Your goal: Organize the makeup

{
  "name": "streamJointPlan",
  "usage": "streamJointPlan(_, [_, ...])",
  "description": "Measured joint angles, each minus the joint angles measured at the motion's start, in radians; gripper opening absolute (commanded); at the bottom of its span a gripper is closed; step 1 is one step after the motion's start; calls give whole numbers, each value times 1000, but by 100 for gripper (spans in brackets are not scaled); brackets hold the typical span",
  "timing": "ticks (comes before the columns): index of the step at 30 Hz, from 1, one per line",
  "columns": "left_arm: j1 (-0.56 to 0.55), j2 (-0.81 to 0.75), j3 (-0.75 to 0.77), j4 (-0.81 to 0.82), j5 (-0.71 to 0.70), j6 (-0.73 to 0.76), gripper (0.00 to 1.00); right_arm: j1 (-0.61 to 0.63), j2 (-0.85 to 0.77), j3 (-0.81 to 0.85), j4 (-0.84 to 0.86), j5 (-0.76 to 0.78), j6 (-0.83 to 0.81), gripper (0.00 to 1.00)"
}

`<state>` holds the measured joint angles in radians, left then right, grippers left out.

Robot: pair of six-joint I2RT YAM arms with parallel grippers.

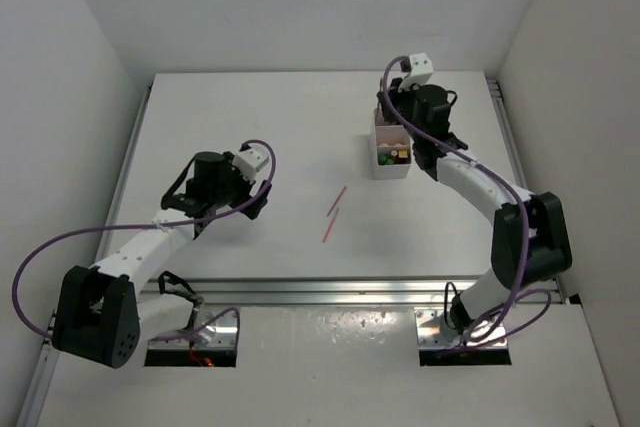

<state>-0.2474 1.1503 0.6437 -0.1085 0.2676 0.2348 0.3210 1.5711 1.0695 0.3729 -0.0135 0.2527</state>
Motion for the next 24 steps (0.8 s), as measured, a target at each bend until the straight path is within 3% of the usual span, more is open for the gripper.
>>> streamJointPlan(3, [0, 11, 0, 2, -3, 0, 93, -38, 98, 0, 217, 71, 7, 0])
streamJointPlan(8, [0, 39, 0, 0, -13, 2, 93, -51, 258, -2, 439, 147, -2, 0])
streamJointPlan(24, [0, 129, 68, -10, -33, 18, 93, -77, 318, -171, 645, 198, 28, 0])
